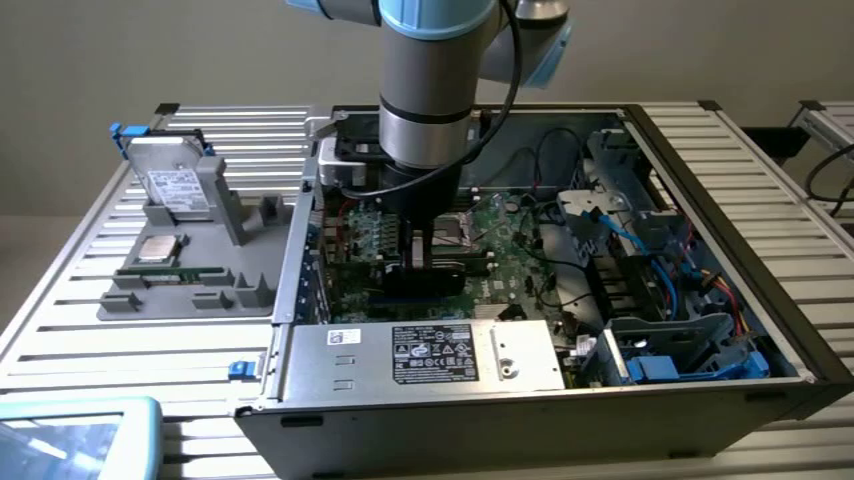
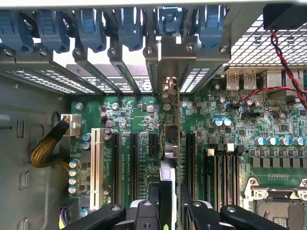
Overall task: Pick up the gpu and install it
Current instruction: 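Insert the gpu into the slot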
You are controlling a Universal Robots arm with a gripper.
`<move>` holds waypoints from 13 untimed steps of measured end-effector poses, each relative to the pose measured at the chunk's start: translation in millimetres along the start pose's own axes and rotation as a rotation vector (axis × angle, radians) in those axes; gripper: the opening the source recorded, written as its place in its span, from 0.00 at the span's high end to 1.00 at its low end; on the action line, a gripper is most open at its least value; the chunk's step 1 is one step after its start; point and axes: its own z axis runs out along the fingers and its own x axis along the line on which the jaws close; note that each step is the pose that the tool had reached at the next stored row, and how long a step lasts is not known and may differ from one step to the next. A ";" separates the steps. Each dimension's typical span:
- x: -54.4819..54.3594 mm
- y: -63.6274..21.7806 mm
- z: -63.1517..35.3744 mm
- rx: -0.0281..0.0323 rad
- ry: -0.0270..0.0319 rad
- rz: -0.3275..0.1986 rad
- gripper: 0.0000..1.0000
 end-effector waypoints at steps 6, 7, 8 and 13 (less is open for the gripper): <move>0.1 0.0 0.0 0.0000 0.0001 0.000 0.73; 0.1 0.0 0.0 -0.0001 0.0002 0.000 0.73; 0.1 0.0 0.1 -0.0001 0.0003 0.000 0.73; 0.2 0.1 0.4 0.0001 -0.0001 -0.001 0.73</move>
